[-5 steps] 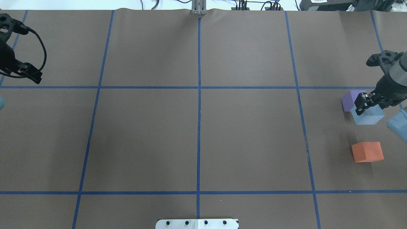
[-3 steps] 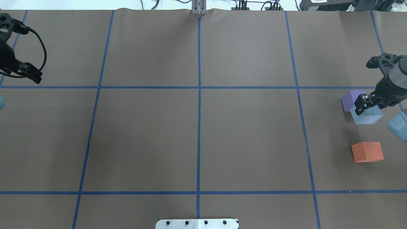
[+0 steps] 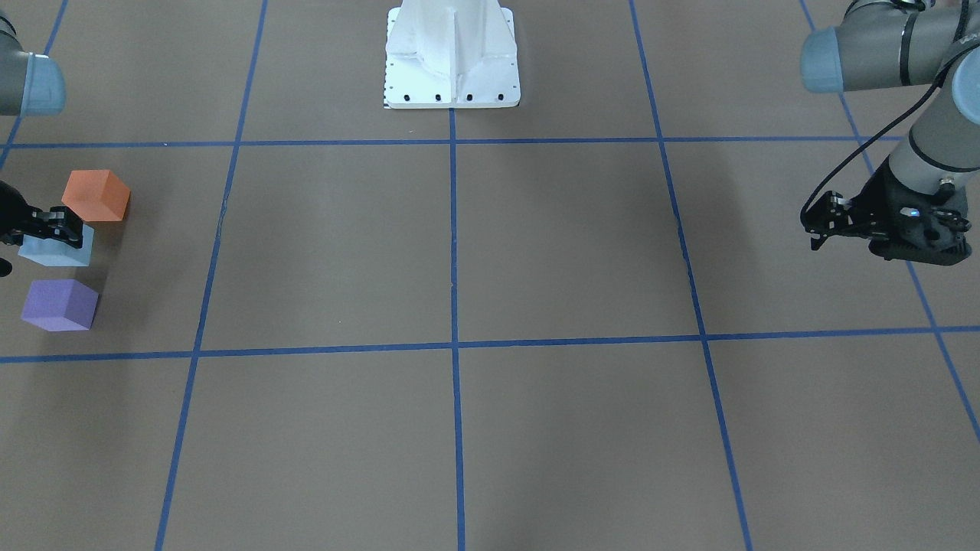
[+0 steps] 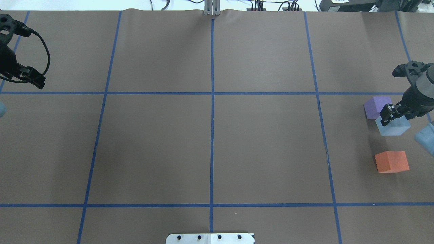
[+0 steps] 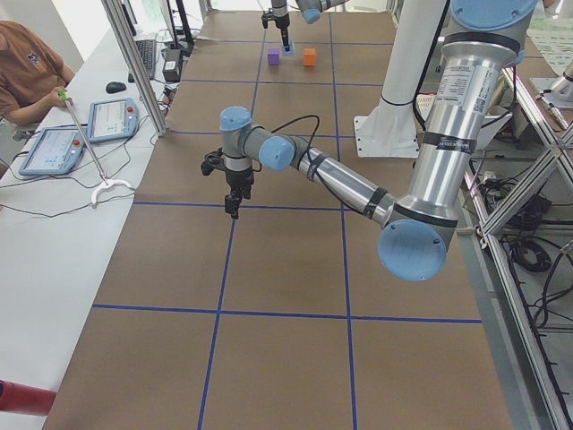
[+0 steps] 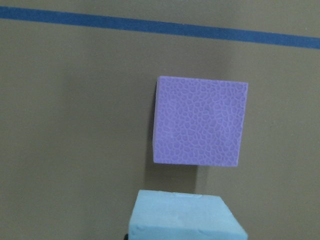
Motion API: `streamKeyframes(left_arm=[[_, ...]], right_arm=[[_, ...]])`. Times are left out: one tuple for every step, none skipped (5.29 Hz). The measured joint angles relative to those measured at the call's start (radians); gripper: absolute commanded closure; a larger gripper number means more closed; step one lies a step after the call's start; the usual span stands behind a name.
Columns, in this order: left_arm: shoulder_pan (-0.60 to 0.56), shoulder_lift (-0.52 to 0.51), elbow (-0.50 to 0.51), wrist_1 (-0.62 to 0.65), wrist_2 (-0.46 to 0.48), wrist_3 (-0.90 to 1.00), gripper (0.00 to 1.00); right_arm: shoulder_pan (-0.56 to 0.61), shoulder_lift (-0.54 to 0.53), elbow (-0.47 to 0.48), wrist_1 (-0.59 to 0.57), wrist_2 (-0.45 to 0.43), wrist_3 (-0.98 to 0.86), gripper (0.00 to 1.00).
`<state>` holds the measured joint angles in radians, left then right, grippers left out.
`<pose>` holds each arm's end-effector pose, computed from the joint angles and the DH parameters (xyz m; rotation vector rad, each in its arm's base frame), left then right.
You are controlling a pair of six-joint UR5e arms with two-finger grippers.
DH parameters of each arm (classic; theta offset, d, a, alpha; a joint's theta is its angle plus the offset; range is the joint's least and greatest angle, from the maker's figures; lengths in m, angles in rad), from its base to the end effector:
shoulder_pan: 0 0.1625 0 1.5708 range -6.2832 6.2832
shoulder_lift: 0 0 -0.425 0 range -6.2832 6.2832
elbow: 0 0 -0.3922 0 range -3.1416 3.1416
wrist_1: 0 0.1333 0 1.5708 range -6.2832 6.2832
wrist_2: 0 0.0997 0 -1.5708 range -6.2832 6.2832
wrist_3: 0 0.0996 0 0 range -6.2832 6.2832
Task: Place blue block between orange and purple blocks
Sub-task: 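Lower the light blue cube between the purple and orange cubes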
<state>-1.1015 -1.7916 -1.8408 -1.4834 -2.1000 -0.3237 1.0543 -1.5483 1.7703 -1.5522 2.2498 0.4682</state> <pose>0.1812 -0.5410 0.4323 0.1621 0.6349 0.2471 -0.1891 -0.4762 0.5526 -0.1156 -0.7050 -0.1279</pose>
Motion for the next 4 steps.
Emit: streamKeyframes(left_arm=[[0.001, 0.000, 0.000, 0.000, 0.000, 0.000, 0.00], [0.001, 0.000, 0.001, 0.000, 0.000, 0.000, 0.00], [0.002, 0.000, 0.001, 0.000, 0.000, 0.000, 0.00], [0.002, 0.000, 0.002, 0.000, 0.000, 0.000, 0.00]], right_arm=[[-0.015, -0.012, -0.002, 0.045, -0.004, 0.033, 1.00], [-0.035, -0.022, -0.003, 0.090, -0.013, 0.082, 1.00], [-0.048, -0.025, -0.007, 0.106, -0.022, 0.102, 1.00], [-0.052, -0.026, -0.019, 0.110, -0.024, 0.104, 1.00]])
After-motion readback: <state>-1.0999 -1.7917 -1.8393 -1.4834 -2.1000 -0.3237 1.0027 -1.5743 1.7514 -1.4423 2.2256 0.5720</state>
